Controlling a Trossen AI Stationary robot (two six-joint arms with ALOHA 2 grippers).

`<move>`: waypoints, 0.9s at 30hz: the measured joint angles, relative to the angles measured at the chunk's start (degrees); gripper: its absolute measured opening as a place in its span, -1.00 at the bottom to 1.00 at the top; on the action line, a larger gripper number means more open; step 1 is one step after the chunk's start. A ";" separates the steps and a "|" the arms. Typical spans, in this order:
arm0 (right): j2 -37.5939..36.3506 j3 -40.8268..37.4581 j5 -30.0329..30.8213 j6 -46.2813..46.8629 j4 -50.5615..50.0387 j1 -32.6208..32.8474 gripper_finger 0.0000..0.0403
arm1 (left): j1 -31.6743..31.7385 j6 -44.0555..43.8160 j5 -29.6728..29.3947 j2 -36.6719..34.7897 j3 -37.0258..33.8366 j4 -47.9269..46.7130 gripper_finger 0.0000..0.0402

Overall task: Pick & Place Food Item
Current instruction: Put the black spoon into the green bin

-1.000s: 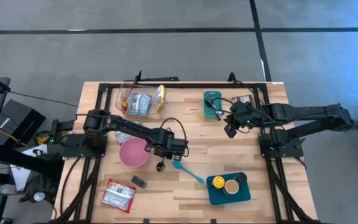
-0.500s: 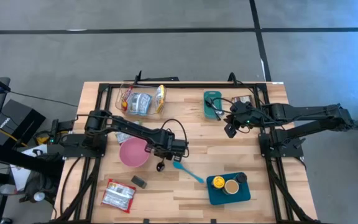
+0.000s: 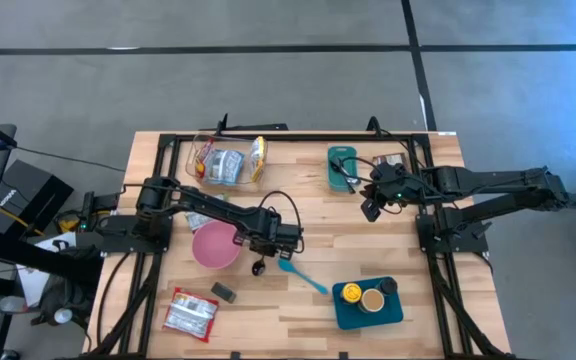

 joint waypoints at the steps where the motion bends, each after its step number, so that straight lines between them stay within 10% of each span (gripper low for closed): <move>1: -0.01 0.00 0.00 0.00 0.00 0.00 -0.55 | 0.00 0.00 0.00 0.00 0.00 0.00 -0.85; 27: 0.00 0.00 0.00 0.00 0.04 0.03 -0.55 | -1.51 0.02 -1.25 1.26 0.26 0.23 -0.63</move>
